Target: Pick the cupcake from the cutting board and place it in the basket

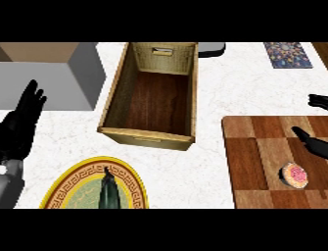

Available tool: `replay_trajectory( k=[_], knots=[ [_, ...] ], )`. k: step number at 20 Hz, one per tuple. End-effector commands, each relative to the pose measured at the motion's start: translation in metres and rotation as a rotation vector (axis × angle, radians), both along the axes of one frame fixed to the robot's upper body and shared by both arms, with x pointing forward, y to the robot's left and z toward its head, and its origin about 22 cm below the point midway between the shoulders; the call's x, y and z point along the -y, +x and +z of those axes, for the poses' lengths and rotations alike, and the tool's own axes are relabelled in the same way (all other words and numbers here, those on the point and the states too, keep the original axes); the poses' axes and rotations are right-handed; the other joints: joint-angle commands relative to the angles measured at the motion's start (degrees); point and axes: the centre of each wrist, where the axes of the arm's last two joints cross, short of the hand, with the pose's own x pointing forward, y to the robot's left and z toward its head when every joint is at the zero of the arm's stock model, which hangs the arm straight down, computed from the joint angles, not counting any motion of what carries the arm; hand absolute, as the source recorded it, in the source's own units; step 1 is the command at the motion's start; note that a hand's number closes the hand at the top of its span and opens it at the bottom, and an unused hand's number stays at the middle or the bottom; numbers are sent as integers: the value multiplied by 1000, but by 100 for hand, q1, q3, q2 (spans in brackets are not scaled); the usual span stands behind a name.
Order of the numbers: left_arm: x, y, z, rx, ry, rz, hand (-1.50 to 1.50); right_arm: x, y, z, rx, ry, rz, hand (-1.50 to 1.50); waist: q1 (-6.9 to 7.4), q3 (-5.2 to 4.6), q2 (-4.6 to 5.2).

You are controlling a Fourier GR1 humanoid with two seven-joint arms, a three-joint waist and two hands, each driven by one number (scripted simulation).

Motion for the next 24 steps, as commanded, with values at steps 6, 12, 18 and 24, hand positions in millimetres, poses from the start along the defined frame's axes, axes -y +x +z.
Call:
replay_trajectory(
  k=[6, 12, 18, 24],
  knots=[
    [-5, 3, 7, -24, 29, 36, 0, 35, -25, 87, -128, -351, -340, -150, -128, -30, -33],
    [13, 3, 9, -14, 10, 21, 0, 46, -37, 120, -559, -719, -99, -150, -127, -41, -25],
    [17, -2, 10, -27, 9, 6, 0, 35, -49, 163, -734, -748, 45, -150, -66, -16, -24],
    [22, -5, 18, -3, 28, -5, 0, 26, -60, 165, -746, -672, 40, -150, 32, -7, -1]
  ],
)
